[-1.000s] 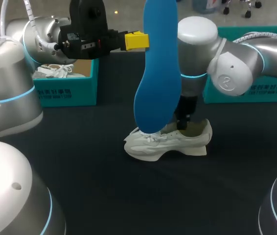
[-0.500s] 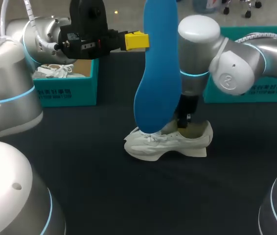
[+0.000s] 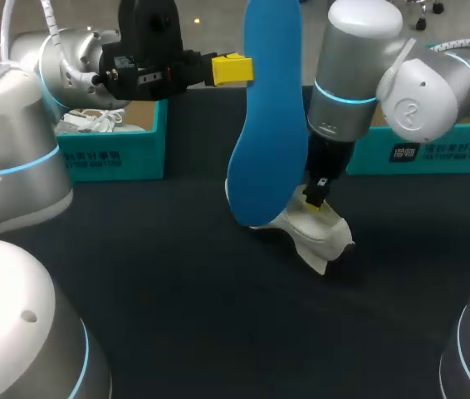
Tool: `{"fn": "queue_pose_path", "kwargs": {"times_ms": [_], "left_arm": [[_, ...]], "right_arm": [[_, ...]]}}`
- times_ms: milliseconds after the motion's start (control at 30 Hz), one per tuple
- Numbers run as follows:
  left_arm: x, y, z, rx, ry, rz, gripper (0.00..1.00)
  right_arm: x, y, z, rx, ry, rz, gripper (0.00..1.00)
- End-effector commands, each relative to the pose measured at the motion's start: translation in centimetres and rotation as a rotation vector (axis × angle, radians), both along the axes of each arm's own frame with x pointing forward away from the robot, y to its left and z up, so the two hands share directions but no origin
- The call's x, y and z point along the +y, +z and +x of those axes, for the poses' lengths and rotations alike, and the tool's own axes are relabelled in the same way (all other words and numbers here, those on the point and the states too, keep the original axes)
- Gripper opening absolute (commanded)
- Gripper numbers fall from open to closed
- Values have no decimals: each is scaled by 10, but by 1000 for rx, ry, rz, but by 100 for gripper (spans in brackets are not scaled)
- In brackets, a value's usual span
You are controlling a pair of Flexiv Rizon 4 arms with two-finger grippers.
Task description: Take the shoe out of the shoebox, open the shoe tongue, remove and reinsert the insole, then place the shoe into the shoebox
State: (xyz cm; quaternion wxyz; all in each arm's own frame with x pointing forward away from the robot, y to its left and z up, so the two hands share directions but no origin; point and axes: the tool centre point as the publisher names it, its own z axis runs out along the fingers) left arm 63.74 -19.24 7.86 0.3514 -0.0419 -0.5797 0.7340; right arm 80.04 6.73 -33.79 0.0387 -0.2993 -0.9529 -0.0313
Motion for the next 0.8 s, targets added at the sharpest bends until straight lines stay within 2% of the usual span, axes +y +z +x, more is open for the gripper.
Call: {"fn": "queue_pose_path", "kwargs": {"times_ms": [33,100,500,567,800], "left_arm": [[0,0,0,0,-1,-1,0],[0,0,0,0,-1,-1,0],[0,0,0,0,-1,-1,0],[0,0,0,0,-1,-1,0],[0,0,0,0,-1,-1,0]], "right_arm": [[5,15,-11,31,-873,89,0],[15,18,-7,35,-758,75,0],[15,18,-7,35,-758,75,0],[18,24,-9,33,-795,139,0],[25,25,-18,13,-777,199,0]]}}
